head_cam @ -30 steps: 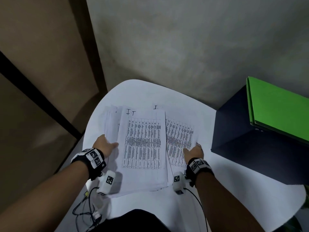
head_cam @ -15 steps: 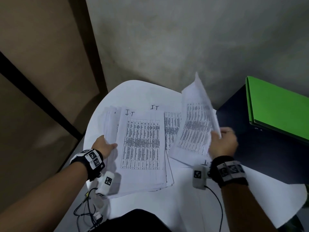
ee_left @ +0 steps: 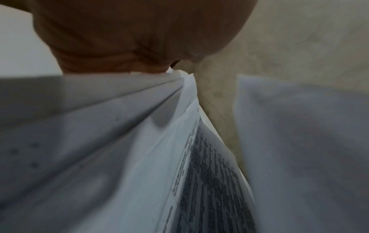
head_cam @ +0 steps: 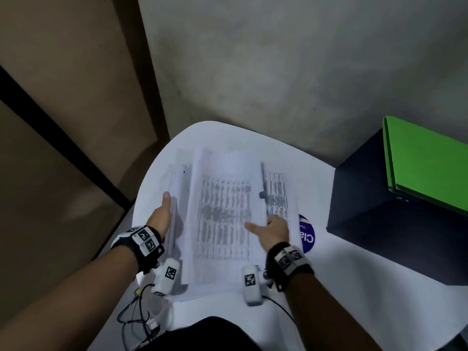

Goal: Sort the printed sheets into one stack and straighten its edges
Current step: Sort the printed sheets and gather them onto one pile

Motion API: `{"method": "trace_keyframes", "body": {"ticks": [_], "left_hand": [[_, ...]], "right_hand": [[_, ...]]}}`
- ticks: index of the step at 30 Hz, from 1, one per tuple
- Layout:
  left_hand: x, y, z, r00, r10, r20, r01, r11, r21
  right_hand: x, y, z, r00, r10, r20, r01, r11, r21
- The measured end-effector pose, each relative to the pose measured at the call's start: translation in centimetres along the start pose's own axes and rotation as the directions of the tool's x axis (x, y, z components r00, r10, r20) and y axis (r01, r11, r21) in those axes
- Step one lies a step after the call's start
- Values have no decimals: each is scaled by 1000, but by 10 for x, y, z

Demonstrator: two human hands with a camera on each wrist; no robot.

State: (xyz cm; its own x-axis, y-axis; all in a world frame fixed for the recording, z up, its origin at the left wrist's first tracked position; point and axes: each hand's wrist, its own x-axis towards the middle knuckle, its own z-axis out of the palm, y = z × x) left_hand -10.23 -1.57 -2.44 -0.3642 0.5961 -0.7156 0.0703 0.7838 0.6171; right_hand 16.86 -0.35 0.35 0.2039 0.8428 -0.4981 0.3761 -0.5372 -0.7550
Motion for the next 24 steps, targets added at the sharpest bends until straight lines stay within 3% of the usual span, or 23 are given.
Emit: {"method": "trace_keyframes", "body": {"ticks": [3, 5, 7, 9, 13, 16, 20, 22, 24], "left_hand": [[0, 1, 4, 998, 64, 13, -65, 989, 129], [-1, -3, 6, 993, 115, 9, -113, 951, 287], [3, -10, 9, 988, 157, -9, -145, 932, 333], [3, -13, 9, 985, 173, -24, -154, 927, 342], [-1, -11, 10, 983, 182, -27, -163, 929, 331], [-1, -12, 7, 982, 190, -19, -172, 923, 344], [-1, -16, 0, 982, 186, -8, -169, 906, 389], [-1, -17, -5, 984, 179, -14, -158, 899, 409], [0, -20, -12, 984, 178, -13, -157, 898, 412]], "right_hand": [[15, 15, -1, 991, -27, -131, 6, 986, -165], [38, 30, -27, 966, -2, -260, -93, 930, -355], [56, 43, -53, 953, 73, -294, -216, 844, -491], [61, 51, -61, 960, 104, -260, -237, 795, -559], [58, 41, -38, 988, 73, -138, -128, 881, -455], [61, 27, -31, 977, 174, -123, -201, 945, -259], [56, 20, -26, 953, 291, -85, -298, 950, -89], [52, 19, -25, 960, 263, -95, -273, 955, -114], [45, 11, -36, 968, 154, -199, -184, 973, -141]]}}
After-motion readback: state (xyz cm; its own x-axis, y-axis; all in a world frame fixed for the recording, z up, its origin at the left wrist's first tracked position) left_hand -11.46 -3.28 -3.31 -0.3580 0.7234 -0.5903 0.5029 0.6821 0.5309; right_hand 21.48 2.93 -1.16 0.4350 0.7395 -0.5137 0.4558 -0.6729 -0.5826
